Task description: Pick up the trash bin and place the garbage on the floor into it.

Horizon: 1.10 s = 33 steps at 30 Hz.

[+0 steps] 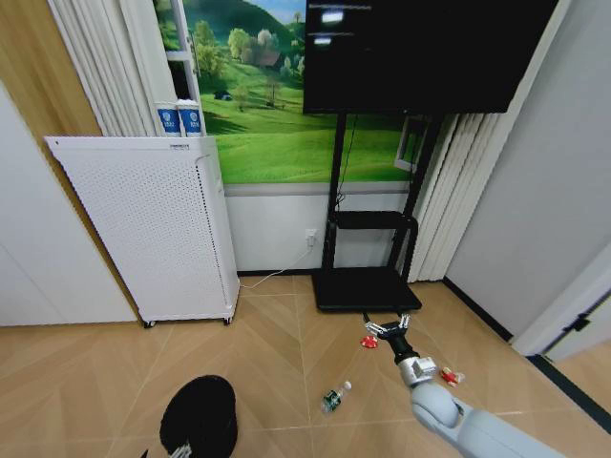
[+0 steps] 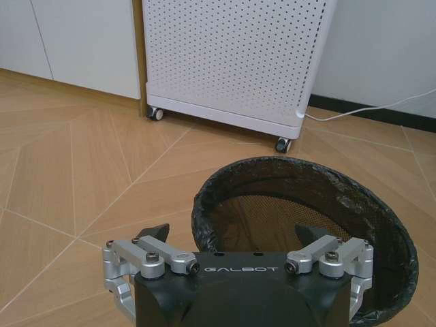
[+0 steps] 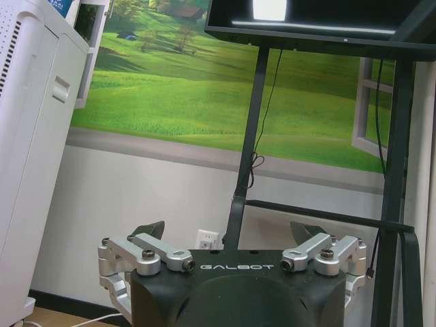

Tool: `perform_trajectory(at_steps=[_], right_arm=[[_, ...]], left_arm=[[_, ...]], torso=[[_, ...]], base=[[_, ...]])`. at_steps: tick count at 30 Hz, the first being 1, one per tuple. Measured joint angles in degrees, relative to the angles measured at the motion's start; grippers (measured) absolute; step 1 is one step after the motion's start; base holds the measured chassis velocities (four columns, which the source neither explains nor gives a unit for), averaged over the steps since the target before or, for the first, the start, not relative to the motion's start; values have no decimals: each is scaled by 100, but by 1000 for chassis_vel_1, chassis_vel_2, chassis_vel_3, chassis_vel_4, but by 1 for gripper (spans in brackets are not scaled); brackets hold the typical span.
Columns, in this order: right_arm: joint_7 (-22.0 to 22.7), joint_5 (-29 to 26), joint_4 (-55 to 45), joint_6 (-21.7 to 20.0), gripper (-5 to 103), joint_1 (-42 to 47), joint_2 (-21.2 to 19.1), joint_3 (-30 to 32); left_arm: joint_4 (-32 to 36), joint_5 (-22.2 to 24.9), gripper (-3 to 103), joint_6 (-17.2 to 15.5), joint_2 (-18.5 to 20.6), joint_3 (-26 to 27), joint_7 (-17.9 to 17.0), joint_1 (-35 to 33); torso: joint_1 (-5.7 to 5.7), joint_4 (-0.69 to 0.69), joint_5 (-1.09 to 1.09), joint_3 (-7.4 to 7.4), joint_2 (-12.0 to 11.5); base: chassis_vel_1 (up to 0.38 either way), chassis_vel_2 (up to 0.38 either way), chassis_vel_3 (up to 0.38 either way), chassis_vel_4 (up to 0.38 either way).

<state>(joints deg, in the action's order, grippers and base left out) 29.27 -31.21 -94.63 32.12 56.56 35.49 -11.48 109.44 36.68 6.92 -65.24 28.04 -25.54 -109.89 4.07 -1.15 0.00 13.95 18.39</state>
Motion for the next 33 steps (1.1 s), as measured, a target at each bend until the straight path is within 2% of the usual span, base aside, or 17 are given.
perform_trajectory(at_steps=[7, 10, 11, 13, 16, 22, 28, 33], right_arm=[[-2, 14, 17, 19, 100, 47, 0, 33], [-2, 20, 40, 24, 100, 64, 3, 42], [-2, 20, 40, 24, 100, 64, 3, 42], [1, 22, 58, 24, 100, 65, 6, 43], [9, 22, 74, 24, 100, 65, 10, 45], [18, 30, 132, 27, 100, 65, 21, 47], [1, 68, 227, 86, 100, 150, 68, 79], [-4, 75, 251, 107, 100, 222, 160, 90]], left_arm=[[-19, -1, 100, 100, -8, 19, 38, -16], [-48, 18, 100, 380, -43, 124, 385, -65], [-48, 18, 100, 380, -43, 124, 385, -65], [-79, 59, 100, 558, -76, 183, 682, -136], [-118, 197, 100, 632, -138, 197, 880, -206], [-308, 274, 100, 705, -181, 256, 1051, -300], [-492, 639, 100, 804, 91, 650, 1496, -367], [-549, 776, 100, 808, 312, 812, 1648, -229]], torso=[[-43, 0, 0, -77, -121], [-67, -1, 0, -138, -205], [-67, -1, 0, -138, -205], [-70, 0, 0, -156, -226], [-70, 0, 0, -161, -230], [-68, 1, -1, -159, -224], [-61, 0, 0, -147, -207], [-58, -1, 0, -141, -198]], base=[[0, 0, 0, 0], [0, 0, 0, 0], [0, 0, 0, 0], [0, 0, 0, 0], [0, 0, 0, 0], [0, 0, 0, 0], [0, 0, 0, 0], [0, 0, 0, 0]])
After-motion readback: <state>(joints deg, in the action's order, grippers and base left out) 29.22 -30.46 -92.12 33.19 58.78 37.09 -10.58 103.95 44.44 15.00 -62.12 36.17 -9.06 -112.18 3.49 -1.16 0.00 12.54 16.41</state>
